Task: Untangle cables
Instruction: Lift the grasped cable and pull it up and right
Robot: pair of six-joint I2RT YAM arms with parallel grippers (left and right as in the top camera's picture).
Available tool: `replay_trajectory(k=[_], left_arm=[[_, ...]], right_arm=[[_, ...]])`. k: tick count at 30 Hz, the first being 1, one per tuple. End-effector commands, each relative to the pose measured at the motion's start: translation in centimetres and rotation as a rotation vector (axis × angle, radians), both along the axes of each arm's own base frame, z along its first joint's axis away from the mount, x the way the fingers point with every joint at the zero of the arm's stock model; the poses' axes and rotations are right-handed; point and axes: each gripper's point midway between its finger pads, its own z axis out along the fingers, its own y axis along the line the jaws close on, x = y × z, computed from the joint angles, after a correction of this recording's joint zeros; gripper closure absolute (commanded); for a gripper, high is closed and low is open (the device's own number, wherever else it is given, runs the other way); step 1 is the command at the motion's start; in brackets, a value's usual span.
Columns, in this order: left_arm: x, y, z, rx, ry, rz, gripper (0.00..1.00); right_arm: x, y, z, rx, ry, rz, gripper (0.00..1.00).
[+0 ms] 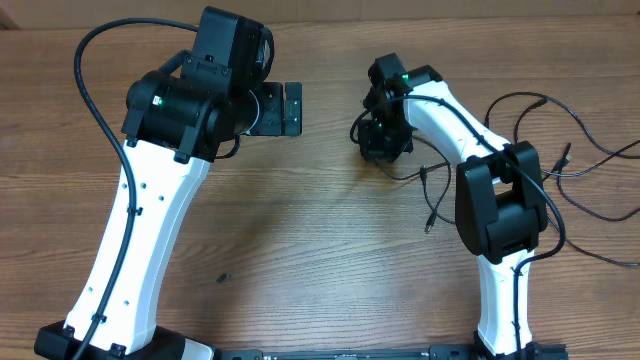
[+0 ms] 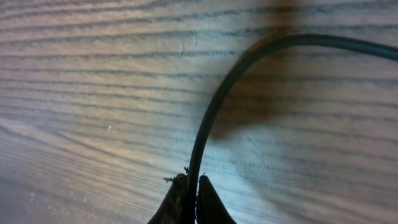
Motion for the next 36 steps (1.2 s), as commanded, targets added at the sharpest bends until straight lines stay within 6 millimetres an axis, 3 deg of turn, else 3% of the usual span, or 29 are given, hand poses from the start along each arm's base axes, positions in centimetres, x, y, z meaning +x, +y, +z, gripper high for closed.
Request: replay_trajectory(k=[1,5,8,12,15,18,20,22,29,33,36], left_arm=[[0.4,0.2,0.2,0.003,-0.008,0.018,0.0],[0.4,0.2,0.2,0.003,-0.008,0.018,0.0],[0.4,0.2,0.2,0.003,-0.008,0.018,0.01],[0.4,0.2,0.2,0.003,-0.008,0.018,0.01],[0.4,0.2,0.2,0.003,-0.008,0.018,0.0],[0.4,0.2,0.2,0.003,-0.008,0.018,0.01],[0.4,0.2,0.2,0.003,-0.008,0.018,0.01],[0.4,0.2,0.2,0.003,-0.008,0.018,0.01],[0.4,0.2,0.2,0.003,-0.008,0.018,0.0],[0.4,0.2,0.2,0.003,-0.008,0.018,0.0],[0.4,0.2,0.2,0.003,-0.008,0.018,0.0]], right_arm=[[2.9,1.5,5.7,0.06,-0.133,-0.012,0.96],[5.1,2.3,12.9,0.116,-0.28,-0.011,0.96],[6.4,3.7,19.6,0.221,-0.414,0.006,0.96],[6.6,6.2,29.8,0.438,-0.619,0.074,0.96],[6.6,6.3,36.0,0.515,-0.78,0.071,0.96],[6.6,6.2,40.7,0.573,-0.914,0.06,0.96],[7.2,5.5,42.9,0.563,-1.008,0.038,0.96],[8.5,4.0,43.4,0.492,-1.071,-0.028,0.96],[12.2,-3.2,41.7,0.195,-1.142,-0.248,0.96],[13.9,-7.8,39.4,0.066,-1.113,-0.328,0.96],[15.3,-11.6,36.5,0.004,-1.052,-0.385,0.96]])
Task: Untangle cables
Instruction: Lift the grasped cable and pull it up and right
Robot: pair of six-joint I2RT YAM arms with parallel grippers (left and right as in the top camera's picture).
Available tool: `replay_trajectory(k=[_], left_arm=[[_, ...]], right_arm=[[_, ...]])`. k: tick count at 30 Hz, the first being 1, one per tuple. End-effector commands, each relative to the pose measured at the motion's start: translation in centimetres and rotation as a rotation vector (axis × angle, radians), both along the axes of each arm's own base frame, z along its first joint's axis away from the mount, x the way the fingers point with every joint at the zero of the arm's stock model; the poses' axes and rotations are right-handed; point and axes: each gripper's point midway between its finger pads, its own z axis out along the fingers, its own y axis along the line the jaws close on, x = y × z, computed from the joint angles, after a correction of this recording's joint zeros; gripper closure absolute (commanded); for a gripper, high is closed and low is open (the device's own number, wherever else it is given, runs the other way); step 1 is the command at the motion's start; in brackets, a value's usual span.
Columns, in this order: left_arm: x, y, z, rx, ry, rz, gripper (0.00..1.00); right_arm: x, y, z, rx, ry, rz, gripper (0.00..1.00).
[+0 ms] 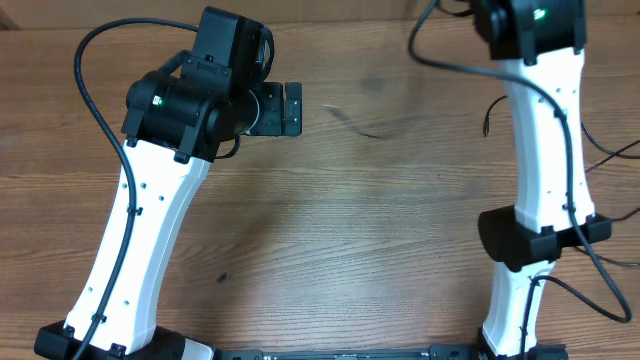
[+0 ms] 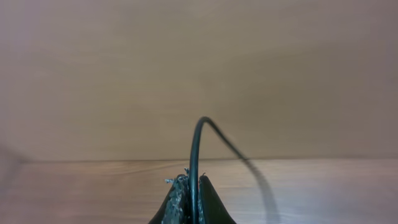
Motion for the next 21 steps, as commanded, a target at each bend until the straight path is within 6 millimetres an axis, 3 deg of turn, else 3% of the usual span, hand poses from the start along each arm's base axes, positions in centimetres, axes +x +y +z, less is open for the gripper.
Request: replay_trajectory(k=[1,7,9,12,15,21], left_arm=[[0.4,0.2,0.2,0.003,-0.008,0.018,0.0],[0.4,0.2,0.2,0.003,-0.008,0.018,0.0],[0.4,0.2,0.2,0.003,-0.008,0.018,0.0],[0.4,0.2,0.2,0.003,-0.008,0.018,0.0],[0.4,0.2,0.2,0.003,-0.008,0.018,0.0],[0.4,0.2,0.2,0.003,-0.008,0.018,0.0]], right_arm=[[2.0,-6.3,-3.7,-0.057,0.075,-0.154,0.96],[4.0,-13.3,-9.2,-0.053,0.166,-0.275,0.96],[4.4,-14.4,-10.3,-0.014,0.181,-0.252,0.96],[4.6,-14.5,-10.1,0.053,0.171,-0.179,0.96],[4.2,-12.6,-9.0,0.118,0.154,-0.069,0.96],[3.5,-9.2,-6.3,0.137,0.101,-0.016,0.96]])
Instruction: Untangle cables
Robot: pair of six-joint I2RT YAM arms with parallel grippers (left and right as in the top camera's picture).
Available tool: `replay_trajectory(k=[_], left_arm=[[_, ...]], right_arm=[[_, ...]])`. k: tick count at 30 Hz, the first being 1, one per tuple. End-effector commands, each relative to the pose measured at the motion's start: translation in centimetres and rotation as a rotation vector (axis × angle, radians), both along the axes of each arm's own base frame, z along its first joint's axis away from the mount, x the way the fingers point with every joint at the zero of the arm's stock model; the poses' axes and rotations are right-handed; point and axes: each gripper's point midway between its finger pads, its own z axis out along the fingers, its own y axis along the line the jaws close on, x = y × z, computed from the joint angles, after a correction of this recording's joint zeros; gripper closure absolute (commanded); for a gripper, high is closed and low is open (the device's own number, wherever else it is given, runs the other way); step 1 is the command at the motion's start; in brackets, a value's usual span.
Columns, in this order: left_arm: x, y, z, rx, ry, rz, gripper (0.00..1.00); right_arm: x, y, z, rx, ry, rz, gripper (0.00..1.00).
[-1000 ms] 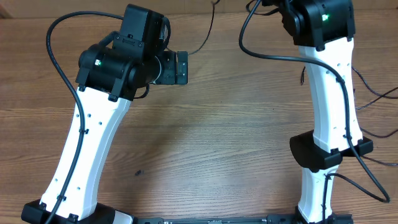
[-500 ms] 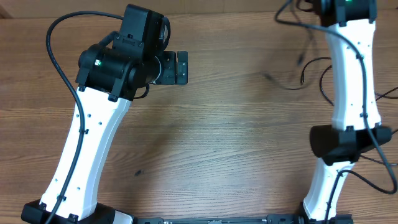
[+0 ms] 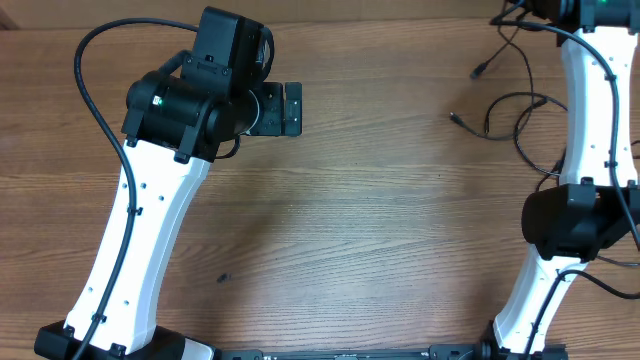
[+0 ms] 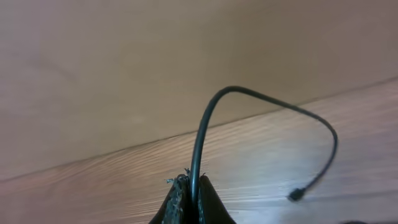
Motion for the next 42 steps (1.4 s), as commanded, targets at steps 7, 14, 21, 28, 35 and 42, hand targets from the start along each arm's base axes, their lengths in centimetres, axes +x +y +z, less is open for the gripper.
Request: replay_trajectory(k=[7,14,21,28,35,42], left_arm=[[0.4,0.2,0.2,0.003,-0.008,0.018,0.0],[0.4,0.2,0.2,0.003,-0.008,0.018,0.01],[0.4,0.2,0.2,0.003,-0.008,0.018,0.01],[0.4,0.2,0.2,0.003,-0.008,0.018,0.0],[0.4,0.3,0.2,0.003,-0.008,0.019,0.0],[0.4,0.2,0.2,0.003,-0.008,0.018,0.0]], right_arm=[[-1.4,9.1,7.2,0.038,-0.186,0.18,0.96],[0.3,7.6,9.9,-0.042,-0.316,0.043,0.96],[1.3,-0.5,10.4,-0.161,-0.347,-0.252,0.96],[1.8,-10.0,7.3,-0.201,-0.28,-0.409,0.96],[2.0,-20.9,-0.7,-0.223,-0.131,-0.564,0.96],[-0.2,-30.2,-8.9,-0.221,0.023,-0.694,0.96]])
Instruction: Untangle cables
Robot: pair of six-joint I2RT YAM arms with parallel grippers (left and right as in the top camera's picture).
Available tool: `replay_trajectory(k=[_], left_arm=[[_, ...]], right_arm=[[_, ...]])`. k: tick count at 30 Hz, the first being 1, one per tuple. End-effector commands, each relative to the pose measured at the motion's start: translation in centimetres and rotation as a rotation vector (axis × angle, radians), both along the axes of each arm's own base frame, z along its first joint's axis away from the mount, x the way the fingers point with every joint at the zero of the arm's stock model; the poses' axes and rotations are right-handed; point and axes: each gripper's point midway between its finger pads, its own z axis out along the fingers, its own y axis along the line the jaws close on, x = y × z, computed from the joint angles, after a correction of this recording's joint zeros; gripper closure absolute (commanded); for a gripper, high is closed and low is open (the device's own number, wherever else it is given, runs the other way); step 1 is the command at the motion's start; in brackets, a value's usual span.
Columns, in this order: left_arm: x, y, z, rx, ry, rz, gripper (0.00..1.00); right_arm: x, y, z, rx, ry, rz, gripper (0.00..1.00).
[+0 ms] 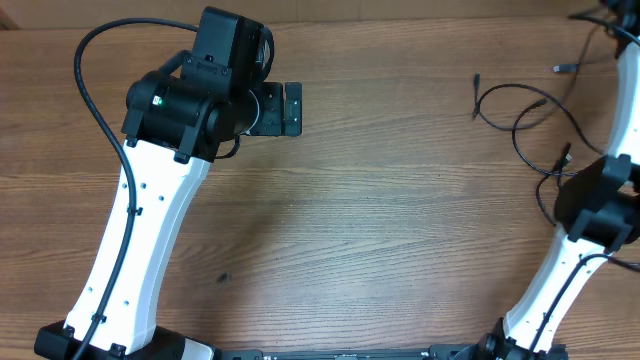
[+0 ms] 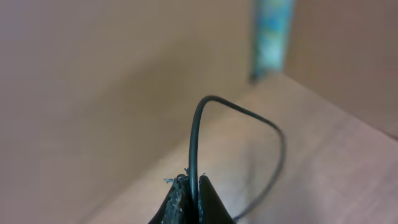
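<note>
Thin black cables (image 1: 530, 115) lie in loose loops on the wooden table (image 1: 380, 230) at the right, with plug ends near the loops' left and upper sides. In the right wrist view, my right gripper (image 2: 191, 182) is shut on one black cable (image 2: 194, 137), which arcs up from the jaws and curves down to the right. The right arm (image 1: 625, 70) runs along the right edge overhead, and its gripper lies beyond the top right corner there. My left gripper (image 1: 291, 108) hovers over the table's upper left, far from the cables.
The left arm (image 1: 150, 230) crosses the left part of the table. A tan wall and a blurred blue-green strip (image 2: 272, 37) show behind the table's far edge in the right wrist view.
The right gripper, still shut on the cable, has moved further right and out of the overhead frame's corner. The cable loops have shifted right on the table. The left arm is unchanged.
The right gripper was low at the table's middle, shut on a cable. Then it was raised at the far edge with the cable hanging from it, then further right. Now it is past the top right corner, and the cables lie at the right side.
</note>
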Motion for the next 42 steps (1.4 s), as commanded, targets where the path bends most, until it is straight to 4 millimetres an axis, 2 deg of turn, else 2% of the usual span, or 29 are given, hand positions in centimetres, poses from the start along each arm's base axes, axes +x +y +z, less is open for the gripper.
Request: replay_trajectory(k=[1,2,5,9,10,11,13,14,19,22,24,26,30,35,36,39,42], left_arm=[[0.4,0.2,0.2,0.003,-0.008,0.018,0.01],[0.4,0.2,0.2,0.003,-0.008,0.018,0.01],[0.4,0.2,0.2,0.003,-0.008,0.018,0.0],[0.4,0.2,0.2,0.003,-0.008,0.018,0.0],[0.4,0.2,0.2,0.003,-0.008,0.018,0.0],[0.4,0.2,0.2,0.003,-0.008,0.018,0.01],[0.4,0.2,0.2,0.003,-0.008,0.018,0.0],[0.4,0.2,0.2,0.003,-0.008,0.018,0.0],[0.4,0.2,0.2,0.003,-0.008,0.018,0.0],[0.4,0.2,0.2,0.003,-0.008,0.018,0.0],[0.4,0.2,0.2,0.003,-0.008,0.018,0.0],[0.4,0.2,0.2,0.003,-0.008,0.018,0.0],[0.4,0.2,0.2,0.003,-0.008,0.018,0.0],[0.4,0.2,0.2,0.003,-0.008,0.018,0.0],[0.4,0.2,0.2,0.003,-0.008,0.018,0.0],[0.4,0.2,0.2,0.003,-0.008,0.018,0.0],[0.4,0.2,0.2,0.003,-0.008,0.018,0.0]], right_arm=[[-1.6,-4.2,-2.3,0.007,0.033,-0.077,0.96],[-2.5,-5.9,-3.7,0.019,0.059,-0.105,0.96],[-4.2,-8.6,-6.1,0.043,0.102,-0.155,0.96],[-6.6,-11.8,-7.7,0.07,0.129,-0.216,0.95],[-7.3,-12.5,-7.8,0.073,0.132,-0.231,0.89],[-7.7,-13.1,-7.9,0.074,0.134,-0.241,0.78],[-8.9,-14.5,-7.9,0.077,0.133,-0.269,0.17],[-9.3,-14.9,-7.9,0.079,0.134,-0.277,0.0],[-10.8,-15.3,-8.8,0.108,0.177,-0.295,0.0],[-10.4,-14.4,-9.1,0.149,0.175,-0.25,0.0],[-9.7,-13.4,-8.4,0.179,0.147,-0.199,0.0],[-9.1,-12.6,-7.1,0.188,0.114,-0.161,0.0],[-8.4,-11.3,-2.9,0.171,0.038,-0.126,0.0],[-8.3,-8.8,5.1,0.071,-0.057,-0.068,0.0],[-8.5,-7.9,7.4,0.043,-0.083,-0.049,0.0],[-8.9,-5.8,11.7,-0.005,-0.139,-0.017,0.0],[-9.5,-2.8,16.7,-0.068,-0.203,0.033,0.0]])
